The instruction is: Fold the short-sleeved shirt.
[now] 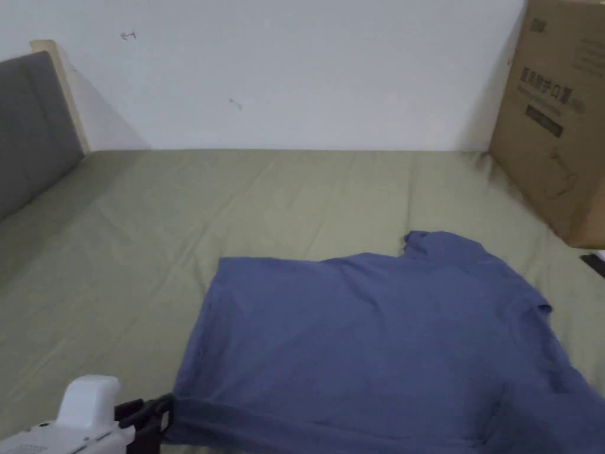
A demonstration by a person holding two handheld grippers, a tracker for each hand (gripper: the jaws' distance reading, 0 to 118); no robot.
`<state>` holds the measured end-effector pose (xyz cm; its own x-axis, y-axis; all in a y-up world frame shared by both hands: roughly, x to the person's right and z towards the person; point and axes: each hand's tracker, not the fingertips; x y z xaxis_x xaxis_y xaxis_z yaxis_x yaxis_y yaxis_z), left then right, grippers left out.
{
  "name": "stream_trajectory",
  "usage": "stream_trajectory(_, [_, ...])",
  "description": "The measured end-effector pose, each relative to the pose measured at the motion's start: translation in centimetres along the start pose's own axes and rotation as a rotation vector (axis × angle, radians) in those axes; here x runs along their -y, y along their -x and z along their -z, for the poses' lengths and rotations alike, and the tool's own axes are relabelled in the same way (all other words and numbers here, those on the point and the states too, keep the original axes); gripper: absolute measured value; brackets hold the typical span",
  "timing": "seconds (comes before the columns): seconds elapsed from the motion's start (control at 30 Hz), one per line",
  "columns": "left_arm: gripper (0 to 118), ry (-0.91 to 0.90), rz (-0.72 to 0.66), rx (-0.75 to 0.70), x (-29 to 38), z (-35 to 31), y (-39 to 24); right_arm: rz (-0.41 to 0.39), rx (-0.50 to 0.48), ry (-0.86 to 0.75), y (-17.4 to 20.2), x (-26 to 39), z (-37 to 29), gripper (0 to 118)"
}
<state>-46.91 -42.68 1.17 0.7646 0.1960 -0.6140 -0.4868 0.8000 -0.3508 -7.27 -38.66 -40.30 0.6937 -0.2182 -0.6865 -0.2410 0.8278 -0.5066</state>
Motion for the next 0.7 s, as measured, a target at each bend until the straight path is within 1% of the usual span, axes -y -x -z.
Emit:
stream_trajectory(0.03, [4,-0.001,-0.002,-0.008,0.3,0.0,-0.3,0.003,0.023,0.055,-1.1,0.3,0.6,27])
stream_trajectory(0.07, [4,-0.010,-0.004,-0.013,0.5,-0.1,-0.5,0.006,0.033,0.092,-2.0,0.7,1.1,67])
stream_trajectory(0.1, [4,-0.030,-0.001,-0.019,0.7,-0.3,-0.7,0.003,0.048,0.157,-2.4,1.1,1.6,104])
stream_trajectory(0.13, [4,-0.041,0.001,-0.012,0.7,-0.4,-0.7,-0.003,0.070,0.225,-3.2,1.6,2.5,118])
stream_trajectory(0.17, [4,-0.044,0.001,-0.011,0.8,-0.4,-0.9,-0.010,0.104,0.281,-3.9,2.3,3.3,111])
stream_trajectory(0.2, [4,-0.046,-0.009,-0.015,0.8,-0.4,-1.0,-0.036,0.133,0.274,-4.5,3.0,3.2,109])
stream_trajectory(0.23, [4,-0.038,-0.034,-0.015,0.8,-0.3,-0.6,-0.043,0.145,0.297,-5.8,3.0,4.2,109])
stream_trajectory(0.3, [4,-0.029,-0.065,-0.011,0.8,-0.2,0.1,-0.059,0.172,0.390,-6.4,3.1,5.1,109])
stream_trajectory(0.33, [4,-0.028,-0.065,-0.013,0.9,-0.1,0.1,-0.056,0.169,0.414,-6.5,3.2,5.5,109])
stream_trajectory(0.37, [4,-0.024,-0.063,-0.015,0.9,0.0,0.1,-0.051,0.160,0.424,-7.3,5.9,7.7,108])
stream_trajectory(0.4, [4,-0.013,-0.060,-0.018,0.7,-0.3,-0.5,-0.049,0.155,0.424,-7.5,6.2,8.3,104])
stream_trajectory(0.43, [4,0.003,-0.057,-0.022,0.8,-0.1,-0.6,-0.047,0.138,0.430,-7.6,6.5,8.7,89])
stream_trajectory(0.47, [4,0.020,-0.055,-0.026,0.9,0.0,-0.7,-0.072,0.163,0.437,-7.4,6.5,8.8,64])
stream_trajectory(0.5, [4,0.037,-0.050,-0.027,1.0,0.1,-0.8,-0.132,0.205,0.415,-6.8,5.9,7.7,52])
stream_trajectory(0.53, [4,0.047,-0.048,-0.027,0.8,-0.2,-1.0,-0.151,0.188,0.395,-6.6,5.8,7.5,36])
stream_trajectory(0.57, [4,0.056,-0.044,-0.029,0.9,-0.1,-1.2,-0.156,0.140,0.388,-6.5,5.7,7.2,4])
stream_trajectory(0.6, [4,0.060,-0.039,-0.030,1.0,-0.1,-1.4,-0.153,0.065,0.394,-6.4,5.5,7.1,3])
stream_trajectory(0.63, [4,0.062,-0.031,-0.038,1.0,-0.1,-1.6,-0.188,0.077,0.377,-5.2,5.1,6.0,3])
stream_trajectory(0.7, [4,0.065,-0.030,-0.046,0.6,-0.3,-1.6,-0.270,0.106,0.350,-4.5,4.6,5.4,3])
